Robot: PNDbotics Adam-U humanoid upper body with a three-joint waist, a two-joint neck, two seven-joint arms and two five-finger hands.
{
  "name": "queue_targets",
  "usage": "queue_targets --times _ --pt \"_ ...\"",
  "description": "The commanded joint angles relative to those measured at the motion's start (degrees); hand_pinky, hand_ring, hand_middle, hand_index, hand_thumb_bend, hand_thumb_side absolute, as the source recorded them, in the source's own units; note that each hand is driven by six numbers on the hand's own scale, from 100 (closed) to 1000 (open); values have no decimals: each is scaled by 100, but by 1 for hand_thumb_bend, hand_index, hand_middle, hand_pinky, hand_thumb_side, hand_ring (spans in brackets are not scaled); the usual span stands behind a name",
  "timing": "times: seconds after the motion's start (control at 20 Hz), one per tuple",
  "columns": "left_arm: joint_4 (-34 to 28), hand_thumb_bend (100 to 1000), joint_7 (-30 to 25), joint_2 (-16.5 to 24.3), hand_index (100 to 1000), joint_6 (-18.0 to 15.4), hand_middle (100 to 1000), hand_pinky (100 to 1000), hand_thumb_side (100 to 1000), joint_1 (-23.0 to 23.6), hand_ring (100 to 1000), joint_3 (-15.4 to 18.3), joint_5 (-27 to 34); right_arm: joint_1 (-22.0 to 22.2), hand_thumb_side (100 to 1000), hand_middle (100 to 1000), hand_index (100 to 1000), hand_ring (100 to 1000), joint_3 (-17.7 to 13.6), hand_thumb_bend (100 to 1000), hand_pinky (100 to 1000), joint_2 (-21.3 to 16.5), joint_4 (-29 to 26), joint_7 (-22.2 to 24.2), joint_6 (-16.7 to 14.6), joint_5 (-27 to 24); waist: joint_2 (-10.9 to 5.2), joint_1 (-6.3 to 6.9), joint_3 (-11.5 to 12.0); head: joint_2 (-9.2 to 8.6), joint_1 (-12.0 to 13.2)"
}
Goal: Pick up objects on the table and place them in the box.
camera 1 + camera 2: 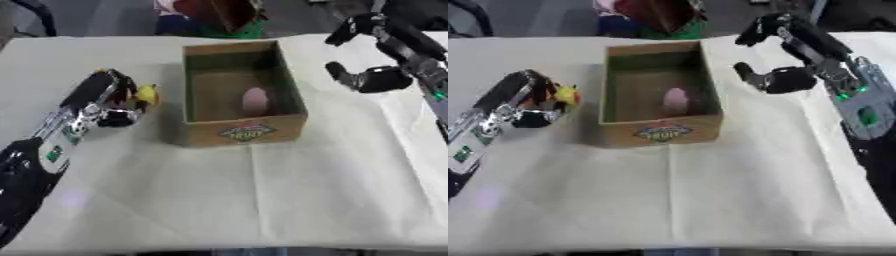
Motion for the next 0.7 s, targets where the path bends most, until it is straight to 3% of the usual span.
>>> queue_targets --times 0.05,0.35,0.7 --pt "-58 127 394 55 448 71 279 510 172 -141 343 106 125 -79 491 632 742 659 -57 214 684 -84 -72 -3 11 -24 -108 -2 -1 27 9" --pt "-445 100 871 102 431 191 262 501 160 -170 332 171 797 -61 491 631 741 659 -56 210 683 -83 -72 2 15 -20 -112 7 -4 27 -8" --pt "-993 107 709 159 443 312 277 510 146 -678 350 121 1278 -47 512 631 735 660 68 206 685 3 -41 104 -64 32 -138 -3 -82 27 36"
